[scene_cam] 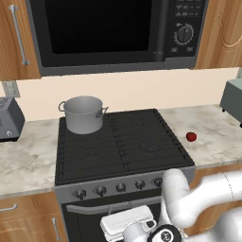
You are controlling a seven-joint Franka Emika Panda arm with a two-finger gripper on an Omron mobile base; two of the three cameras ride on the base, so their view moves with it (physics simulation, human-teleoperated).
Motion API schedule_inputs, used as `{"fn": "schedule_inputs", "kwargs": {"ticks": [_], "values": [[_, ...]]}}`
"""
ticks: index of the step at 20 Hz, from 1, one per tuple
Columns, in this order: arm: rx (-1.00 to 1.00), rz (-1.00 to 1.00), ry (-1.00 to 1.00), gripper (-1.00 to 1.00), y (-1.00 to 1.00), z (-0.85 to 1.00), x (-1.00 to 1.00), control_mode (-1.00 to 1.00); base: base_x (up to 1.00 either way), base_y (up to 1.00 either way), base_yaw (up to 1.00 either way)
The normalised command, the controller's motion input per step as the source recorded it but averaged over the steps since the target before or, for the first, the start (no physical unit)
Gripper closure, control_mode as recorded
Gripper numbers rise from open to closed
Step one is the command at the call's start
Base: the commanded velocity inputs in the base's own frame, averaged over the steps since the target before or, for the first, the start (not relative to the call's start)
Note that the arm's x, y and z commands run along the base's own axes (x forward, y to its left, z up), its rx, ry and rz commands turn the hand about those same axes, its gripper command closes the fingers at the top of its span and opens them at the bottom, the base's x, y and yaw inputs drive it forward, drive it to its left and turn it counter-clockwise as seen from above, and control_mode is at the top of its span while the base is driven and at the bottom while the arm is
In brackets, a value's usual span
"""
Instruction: Turn on the burner for the pot on the stove. Wait thirty seconds for the pot to heat up. Then add the tomato to the pot.
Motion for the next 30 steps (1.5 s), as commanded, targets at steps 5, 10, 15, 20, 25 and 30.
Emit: {"fn": "schedule_inputs", "kwargs": {"ticks": [5, 10, 15, 20, 25, 30], "values": [[0.04, -0.01, 0.18, -1.0, 0.0, 0.07, 0.45, -1.0, 0.0, 0.0, 0.0], [0.07, 0.0, 0.18, -1.0, -0.07, 0.04, 0.39, -1.0, 0.0, 0.0, 0.0], [0.03, 0.02, 0.1, -1.0, -0.13, 0.01, 0.16, -1.0, 0.0, 0.0, 0.0], [0.0, 0.01, 0.02, -1.0, -0.05, 0.0, 0.09, -1.0, 0.0, 0.0, 0.0], [0.0, 0.1, 0.07, -1.0, -0.19, 0.0, 0.09, -1.0, 0.0, 0.0, 0.0], [-0.04, 0.08, 0.11, -1.0, -0.15, 0.0, 0.0, -1.0, 0.0, 0.0, 0.0]]}}
